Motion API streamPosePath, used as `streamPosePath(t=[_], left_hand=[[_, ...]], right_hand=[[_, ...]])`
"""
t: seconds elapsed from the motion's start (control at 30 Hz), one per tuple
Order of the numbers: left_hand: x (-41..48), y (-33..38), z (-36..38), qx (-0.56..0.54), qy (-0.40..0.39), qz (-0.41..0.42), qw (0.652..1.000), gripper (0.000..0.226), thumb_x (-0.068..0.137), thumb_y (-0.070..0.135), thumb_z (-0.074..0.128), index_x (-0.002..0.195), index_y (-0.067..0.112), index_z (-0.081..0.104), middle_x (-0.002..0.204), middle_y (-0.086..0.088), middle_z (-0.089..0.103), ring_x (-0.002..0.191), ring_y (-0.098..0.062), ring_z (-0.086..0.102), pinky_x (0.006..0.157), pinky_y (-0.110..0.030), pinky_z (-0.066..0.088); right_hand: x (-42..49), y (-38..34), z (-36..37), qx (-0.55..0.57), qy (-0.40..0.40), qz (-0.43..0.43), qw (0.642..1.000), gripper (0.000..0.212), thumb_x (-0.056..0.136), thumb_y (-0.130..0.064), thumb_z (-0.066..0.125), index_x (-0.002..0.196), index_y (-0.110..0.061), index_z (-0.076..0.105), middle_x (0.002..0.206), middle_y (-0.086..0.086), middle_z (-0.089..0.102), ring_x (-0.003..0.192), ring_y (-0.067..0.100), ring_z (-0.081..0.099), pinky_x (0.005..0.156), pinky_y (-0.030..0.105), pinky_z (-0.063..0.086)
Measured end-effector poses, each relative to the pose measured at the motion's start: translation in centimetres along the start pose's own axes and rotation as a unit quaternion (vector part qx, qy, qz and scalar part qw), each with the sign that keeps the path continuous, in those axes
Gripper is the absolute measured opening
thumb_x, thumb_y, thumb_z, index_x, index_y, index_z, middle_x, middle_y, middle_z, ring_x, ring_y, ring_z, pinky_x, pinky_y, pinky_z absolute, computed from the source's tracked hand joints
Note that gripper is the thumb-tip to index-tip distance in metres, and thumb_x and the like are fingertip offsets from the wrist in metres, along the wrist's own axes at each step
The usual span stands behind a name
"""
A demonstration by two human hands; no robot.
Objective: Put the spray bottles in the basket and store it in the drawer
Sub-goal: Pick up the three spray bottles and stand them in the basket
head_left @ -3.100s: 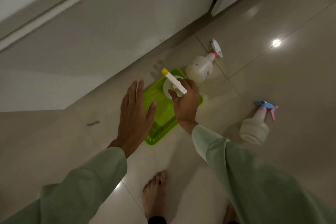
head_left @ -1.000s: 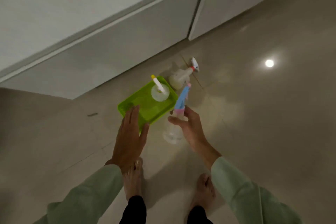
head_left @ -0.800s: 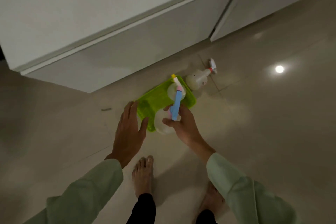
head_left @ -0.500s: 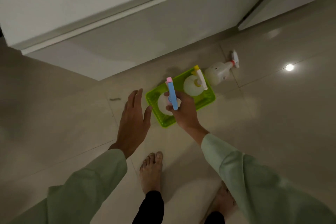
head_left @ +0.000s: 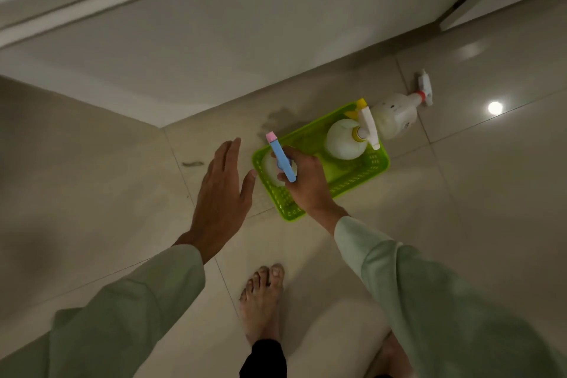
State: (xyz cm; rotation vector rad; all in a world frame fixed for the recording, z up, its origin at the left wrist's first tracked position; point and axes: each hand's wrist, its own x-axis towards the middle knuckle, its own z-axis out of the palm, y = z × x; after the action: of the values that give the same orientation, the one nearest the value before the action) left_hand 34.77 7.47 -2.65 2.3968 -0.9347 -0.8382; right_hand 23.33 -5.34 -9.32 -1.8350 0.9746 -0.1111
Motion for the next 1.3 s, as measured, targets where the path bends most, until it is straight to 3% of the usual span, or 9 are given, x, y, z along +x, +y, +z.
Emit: streamPosePath(t=[0.07,0.13,0.23,0.3,0.57,0.73,0.9,1.1,1.3], left_hand=[[0.0,-0.2,-0.2,0.004,0.003,0.0,1.0,0.06,0.102,0.034,0.043,0.155,0.018,0.021,0.161,-0.008,0.027,0.148,-0.024,0.028,0.118,-0.042,0.032],[-0.2,-0.1,-0.6,0.007,0.003,-0.002,1.0,0.059,0.102,0.031,0.043,0.155,0.018,0.021,0.16,-0.008,0.028,0.148,-0.025,0.03,0.118,-0.042,0.033],[-0.7,0.6,-1.8,0.01,0.005,0.002,1.0,0.058,0.102,0.027,0.043,0.155,0.016,0.022,0.16,-0.009,0.029,0.147,-0.026,0.031,0.117,-0.045,0.035],[-1.1,1.7,-3.1,0.008,0.01,0.003,1.0,0.057,0.101,0.025,0.043,0.154,0.015,0.024,0.159,-0.01,0.03,0.146,-0.027,0.032,0.117,-0.044,0.035],[-1.7,11.2,-7.6,-0.032,0.034,0.04,0.998,0.054,0.1,0.02,0.047,0.152,0.013,0.031,0.156,-0.01,0.036,0.144,-0.026,0.036,0.118,-0.039,0.033],[-0.2,16.7,-6.5,-0.024,0.015,0.083,0.996,0.055,0.099,0.021,0.047,0.152,0.014,0.032,0.157,-0.009,0.035,0.146,-0.026,0.034,0.117,-0.041,0.034],[2.7,18.5,-3.4,0.003,0.009,0.091,0.996,0.055,0.1,0.022,0.047,0.152,0.013,0.033,0.157,-0.011,0.035,0.146,-0.027,0.033,0.118,-0.043,0.033],[7.6,18.3,2.2,0.019,0.028,0.07,0.997,0.055,0.099,0.019,0.05,0.15,0.008,0.035,0.156,-0.015,0.037,0.145,-0.031,0.035,0.118,-0.044,0.031],[11.6,15.5,5.0,0.051,0.056,0.084,0.994,0.048,0.1,0.015,0.047,0.146,0.003,0.04,0.15,-0.019,0.043,0.141,-0.033,0.04,0.118,-0.041,0.032]], right_hand=[[0.0,-0.4,-0.2,-0.014,-0.003,-0.009,1.0,0.036,0.076,0.012,0.065,0.107,-0.005,0.07,0.088,0.011,0.068,0.079,0.031,0.068,0.069,0.053,0.059],[-0.5,-0.9,-0.8,-0.03,-0.006,-0.014,0.999,0.05,0.078,0.01,0.067,0.125,-0.005,0.065,0.104,0.012,0.07,0.09,0.033,0.068,0.075,0.047,0.058],[-1.6,-1.6,-2.5,-0.024,-0.025,0.012,0.999,0.076,0.077,0.013,0.066,0.149,-0.003,0.044,0.145,0.016,0.056,0.131,0.032,0.056,0.105,0.039,0.048],[-2.9,-2.4,-4.2,-0.026,-0.031,0.015,0.999,0.081,0.074,0.016,0.065,0.15,-0.001,0.042,0.152,0.016,0.05,0.143,0.032,0.046,0.116,0.038,0.038],[-7.6,-6.8,-14.4,0.003,0.15,-0.005,0.989,0.055,0.082,0.008,0.065,0.132,-0.012,0.062,0.132,0.006,0.066,0.122,0.025,0.062,0.096,0.043,0.054],[-6.1,-5.9,-20.9,0.078,0.24,0.136,0.958,0.047,0.087,-0.008,0.074,0.131,-0.016,0.061,0.124,0.0,0.068,0.113,0.017,0.062,0.089,0.034,0.052],[-0.8,-2.3,-23.4,0.177,0.21,0.302,0.913,0.051,0.09,-0.032,0.072,0.137,-0.019,0.055,0.127,0.006,0.064,0.102,0.014,0.058,0.078,0.022,0.043],[5.7,4.5,-23.1,0.266,0.119,0.418,0.86,0.075,0.085,-0.048,0.073,0.147,-0.016,0.043,0.146,0.008,0.052,0.128,0.027,0.051,0.108,0.046,0.044],[10.4,8.7,-20.8,0.363,0.097,0.457,0.806,0.093,0.068,-0.053,0.084,0.143,-0.018,0.045,0.127,0.006,0.065,0.11,0.029,0.066,0.092,0.042,0.053]])
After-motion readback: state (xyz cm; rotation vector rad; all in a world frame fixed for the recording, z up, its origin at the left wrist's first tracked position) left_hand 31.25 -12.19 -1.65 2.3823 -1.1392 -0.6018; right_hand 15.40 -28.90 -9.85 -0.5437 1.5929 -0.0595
